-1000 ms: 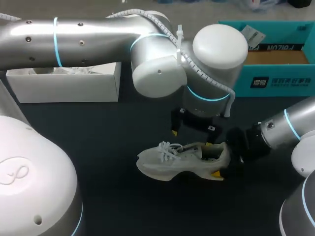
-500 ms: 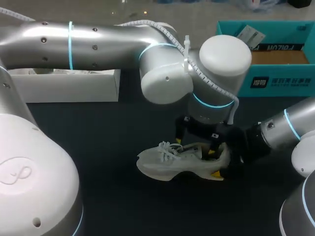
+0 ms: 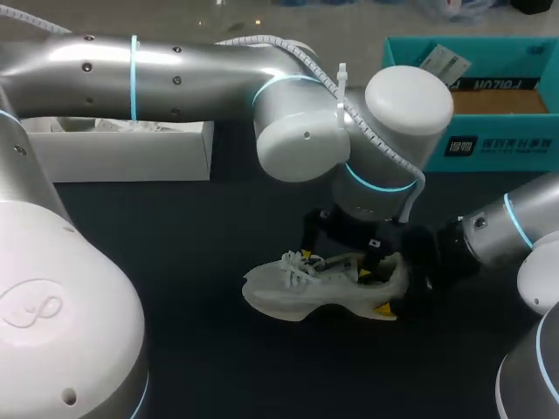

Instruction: Take the shoe out of the shoebox, open the shoe tongue, remove and reinsert the insole, then place the shoe into the shoebox

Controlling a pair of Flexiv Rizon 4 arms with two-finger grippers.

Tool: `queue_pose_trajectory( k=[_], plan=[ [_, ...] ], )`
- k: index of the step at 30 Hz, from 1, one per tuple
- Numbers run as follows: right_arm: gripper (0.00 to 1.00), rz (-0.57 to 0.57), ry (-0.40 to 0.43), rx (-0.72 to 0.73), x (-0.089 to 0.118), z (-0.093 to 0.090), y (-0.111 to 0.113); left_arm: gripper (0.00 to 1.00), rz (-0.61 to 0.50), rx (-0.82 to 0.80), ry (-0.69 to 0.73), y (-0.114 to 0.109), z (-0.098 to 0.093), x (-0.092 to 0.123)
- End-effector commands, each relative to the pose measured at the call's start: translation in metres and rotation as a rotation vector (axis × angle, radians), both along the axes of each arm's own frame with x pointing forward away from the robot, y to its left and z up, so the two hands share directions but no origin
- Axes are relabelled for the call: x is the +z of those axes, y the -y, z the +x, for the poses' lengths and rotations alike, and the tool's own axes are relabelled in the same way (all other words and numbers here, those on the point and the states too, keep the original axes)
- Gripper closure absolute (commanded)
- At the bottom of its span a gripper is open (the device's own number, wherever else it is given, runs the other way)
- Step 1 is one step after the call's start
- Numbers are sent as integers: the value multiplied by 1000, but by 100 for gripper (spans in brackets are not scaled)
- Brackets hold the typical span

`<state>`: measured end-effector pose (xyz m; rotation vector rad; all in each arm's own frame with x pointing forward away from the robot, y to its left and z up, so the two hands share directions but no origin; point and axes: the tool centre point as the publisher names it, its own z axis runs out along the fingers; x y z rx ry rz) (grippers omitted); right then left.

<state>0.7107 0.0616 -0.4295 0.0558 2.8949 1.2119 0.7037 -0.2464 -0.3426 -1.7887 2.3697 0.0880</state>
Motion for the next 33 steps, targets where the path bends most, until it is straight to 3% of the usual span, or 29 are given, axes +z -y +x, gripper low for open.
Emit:
queue_pose_trajectory(
  k=[1,8,11,12,14,15,24,33],
  plan=[
    [100,-2,1,-1,-2,0,-2,0,9,15,12,-12,-7,13],
    [100,-2,1,-1,-2,0,-2,0,28,65,22,-23,-13,24],
    [100,-2,1,-1,-2,0,-2,52,12,94,9,-24,-13,25],
    [100,-2,1,-1,-2,0,-2,62,-3,107,-2,-24,-12,26],
    [100,-2,1,-1,-2,0,-2,96,-11,104,-12,-23,-10,24],
    [100,-2,1,-1,-2,0,-2,100,-21,104,-14,-21,-10,24],
    [100,-2,1,-1,-2,0,-2,100,-113,79,-15,-11,-8,24],
    [100,-2,1,-1,-2,0,-2,100,-158,121,39,-30,-13,39]
  ],
)
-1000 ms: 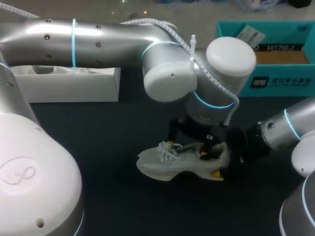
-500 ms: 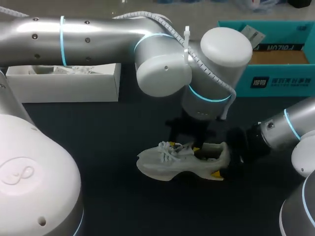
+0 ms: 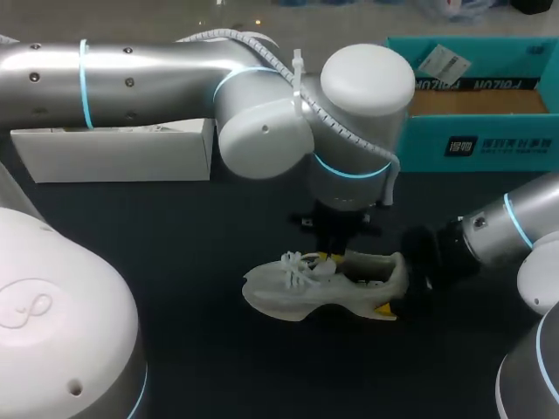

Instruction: Take the shoe out of the shoebox, open the shoe tongue, remove and reinsert the insole, then place the shoe into the shoebox

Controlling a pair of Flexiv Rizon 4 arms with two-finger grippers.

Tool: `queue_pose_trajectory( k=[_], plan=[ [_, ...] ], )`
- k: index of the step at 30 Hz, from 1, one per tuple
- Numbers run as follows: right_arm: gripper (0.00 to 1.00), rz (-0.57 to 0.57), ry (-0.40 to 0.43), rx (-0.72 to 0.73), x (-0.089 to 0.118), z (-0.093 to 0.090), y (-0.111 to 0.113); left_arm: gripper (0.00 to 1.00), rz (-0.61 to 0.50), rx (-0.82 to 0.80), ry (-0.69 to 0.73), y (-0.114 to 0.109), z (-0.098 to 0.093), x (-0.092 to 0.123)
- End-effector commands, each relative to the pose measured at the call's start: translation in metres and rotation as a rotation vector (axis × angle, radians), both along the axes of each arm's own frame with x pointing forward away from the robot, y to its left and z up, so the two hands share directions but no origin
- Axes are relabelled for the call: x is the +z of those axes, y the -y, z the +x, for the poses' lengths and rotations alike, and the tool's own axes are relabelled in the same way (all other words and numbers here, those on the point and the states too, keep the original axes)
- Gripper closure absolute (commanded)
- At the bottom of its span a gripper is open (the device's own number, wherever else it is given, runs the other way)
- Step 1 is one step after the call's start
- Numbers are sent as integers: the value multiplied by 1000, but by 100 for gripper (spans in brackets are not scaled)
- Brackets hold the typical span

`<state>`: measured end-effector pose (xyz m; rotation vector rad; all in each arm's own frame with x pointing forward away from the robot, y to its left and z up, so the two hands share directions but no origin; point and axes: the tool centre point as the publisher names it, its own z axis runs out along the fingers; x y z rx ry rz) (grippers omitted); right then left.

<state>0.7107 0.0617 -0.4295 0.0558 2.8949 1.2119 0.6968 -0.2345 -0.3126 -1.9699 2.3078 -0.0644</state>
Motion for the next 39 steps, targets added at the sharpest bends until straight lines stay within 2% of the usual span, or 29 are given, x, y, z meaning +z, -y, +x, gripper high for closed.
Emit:
queue_pose_trajectory(
  k=[1,9,16,30,39],
  plan=[
    [100,-2,1,-1,-2,0,-2,100,-35,18,27,-21,-6,10],
    [100,-2,1,-1,-2,0,-2,100,-23,75,44,-39,-8,15],
    [100,-2,1,-1,-2,0,-2,100,11,159,18,-60,-10,6],
    [100,-2,1,-1,-2,0,-2,100,83,308,-104,-94,-9,-39],
    [100,-2,1,-1,-2,0,-2,100,109,313,-175,-99,-6,-60]
  ],
)
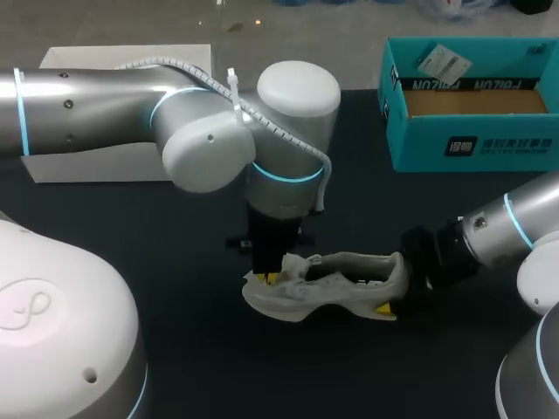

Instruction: Take the shoe out of the shoebox, open the shoe tongue, remove and reinsert the insole, then place the shoe into the shoebox

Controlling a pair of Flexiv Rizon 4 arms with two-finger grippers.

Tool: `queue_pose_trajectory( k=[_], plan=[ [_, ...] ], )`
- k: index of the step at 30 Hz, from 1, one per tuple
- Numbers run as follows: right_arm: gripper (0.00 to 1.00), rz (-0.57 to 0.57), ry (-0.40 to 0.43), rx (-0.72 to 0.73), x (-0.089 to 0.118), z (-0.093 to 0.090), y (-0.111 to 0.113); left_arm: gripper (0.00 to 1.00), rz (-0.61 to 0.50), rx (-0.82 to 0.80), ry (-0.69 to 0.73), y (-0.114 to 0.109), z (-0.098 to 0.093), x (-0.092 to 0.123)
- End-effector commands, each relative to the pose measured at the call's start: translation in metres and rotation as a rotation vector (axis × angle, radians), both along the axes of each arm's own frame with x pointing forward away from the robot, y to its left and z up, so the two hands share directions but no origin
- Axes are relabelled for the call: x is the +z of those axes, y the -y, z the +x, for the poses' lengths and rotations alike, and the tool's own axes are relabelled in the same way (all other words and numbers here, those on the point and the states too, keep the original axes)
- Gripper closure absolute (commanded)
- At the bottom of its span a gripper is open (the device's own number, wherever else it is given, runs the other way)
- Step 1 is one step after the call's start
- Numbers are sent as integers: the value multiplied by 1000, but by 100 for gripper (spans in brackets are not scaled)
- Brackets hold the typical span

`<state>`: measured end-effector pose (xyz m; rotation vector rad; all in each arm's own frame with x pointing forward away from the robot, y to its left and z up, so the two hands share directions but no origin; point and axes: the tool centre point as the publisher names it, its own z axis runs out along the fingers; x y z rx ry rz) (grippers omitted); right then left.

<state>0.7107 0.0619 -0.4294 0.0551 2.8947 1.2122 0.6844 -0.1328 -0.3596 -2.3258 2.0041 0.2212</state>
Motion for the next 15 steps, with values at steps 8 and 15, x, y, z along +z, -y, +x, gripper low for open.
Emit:
queue_pose_trajectory(
  k=[8,15],
  plan=[
    [100,-2,1,-1,-2,0,-2,46,39,-24,-38,11,9,-7],
    [100,-2,1,-1,-2,0,-2,0,42,-60,5,15,10,15]
  ],
)
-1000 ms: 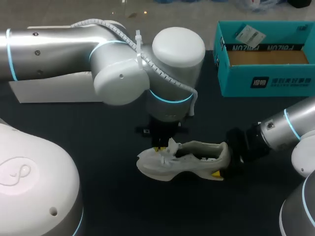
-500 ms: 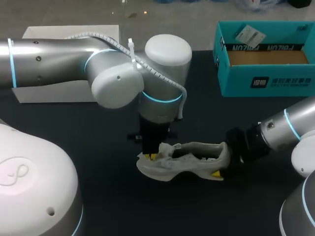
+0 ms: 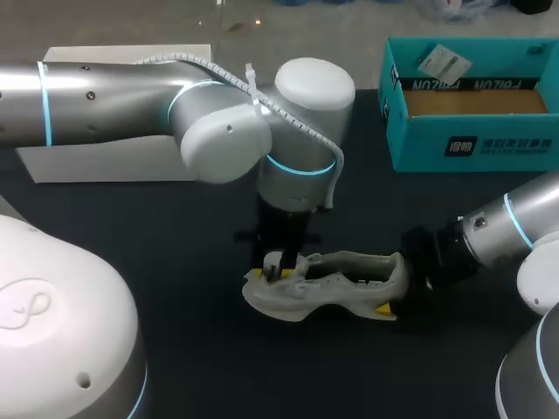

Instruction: Take the shoe out of the shoebox, open the shoe tongue, remove and reinsert the insole, then place the shoe into the shoebox

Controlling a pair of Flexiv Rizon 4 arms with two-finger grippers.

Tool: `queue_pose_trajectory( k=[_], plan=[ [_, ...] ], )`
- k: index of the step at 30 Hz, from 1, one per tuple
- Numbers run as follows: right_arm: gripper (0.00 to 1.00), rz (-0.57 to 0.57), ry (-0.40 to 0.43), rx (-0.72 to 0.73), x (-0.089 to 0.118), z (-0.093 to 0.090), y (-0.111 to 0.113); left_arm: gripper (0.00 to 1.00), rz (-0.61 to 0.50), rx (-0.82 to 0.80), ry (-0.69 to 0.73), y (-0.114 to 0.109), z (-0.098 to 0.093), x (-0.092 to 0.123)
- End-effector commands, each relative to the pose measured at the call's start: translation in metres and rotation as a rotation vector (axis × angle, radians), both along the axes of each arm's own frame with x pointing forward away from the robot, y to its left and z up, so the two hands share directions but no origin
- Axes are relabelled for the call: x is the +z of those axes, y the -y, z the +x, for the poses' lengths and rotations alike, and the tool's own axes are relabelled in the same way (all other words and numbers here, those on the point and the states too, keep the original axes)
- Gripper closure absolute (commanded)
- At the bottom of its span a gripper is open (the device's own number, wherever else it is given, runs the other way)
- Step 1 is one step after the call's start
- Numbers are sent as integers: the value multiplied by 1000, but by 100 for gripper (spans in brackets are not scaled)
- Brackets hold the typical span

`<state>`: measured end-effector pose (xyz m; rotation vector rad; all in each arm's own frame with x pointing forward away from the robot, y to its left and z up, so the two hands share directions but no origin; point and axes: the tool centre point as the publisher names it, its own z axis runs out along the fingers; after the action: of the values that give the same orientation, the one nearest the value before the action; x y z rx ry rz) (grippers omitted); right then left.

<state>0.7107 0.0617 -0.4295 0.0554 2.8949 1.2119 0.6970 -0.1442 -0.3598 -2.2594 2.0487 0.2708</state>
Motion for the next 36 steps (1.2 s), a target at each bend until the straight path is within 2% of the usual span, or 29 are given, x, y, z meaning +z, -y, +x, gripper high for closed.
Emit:
queue_pose_trajectory(
  k=[1,6,15,18,20,22,24,26,27,36],
  plan=[
    [100,-2,1,-1,-2,0,-2,0,7,-21,33,4,-2,20],
    [100,-2,1,-1,-2,0,-2,0,25,-143,53,12,1,37],
    [100,-2,1,-1,-2,0,-2,0,-14,-462,108,25,6,49],
    [100,-2,1,-1,-2,0,-2,0,-76,-740,134,31,6,56],
    [100,-2,1,-1,-2,0,-2,0,-77,-948,129,35,5,58],
    [100,-2,1,-1,-2,0,-2,0,-130,-1054,148,35,9,65],
    [100,-2,1,-1,-2,0,-2,0,-121,-1164,156,36,11,77],
    [100,-2,1,-1,-2,0,-2,0,-111,-1197,126,37,18,90],
    [100,-2,1,-1,-2,0,-2,0,-72,-1195,99,38,21,96],
    [100,-2,1,-1,-2,0,-2,0,-72,-1195,99,38,21,96]
  ],
)
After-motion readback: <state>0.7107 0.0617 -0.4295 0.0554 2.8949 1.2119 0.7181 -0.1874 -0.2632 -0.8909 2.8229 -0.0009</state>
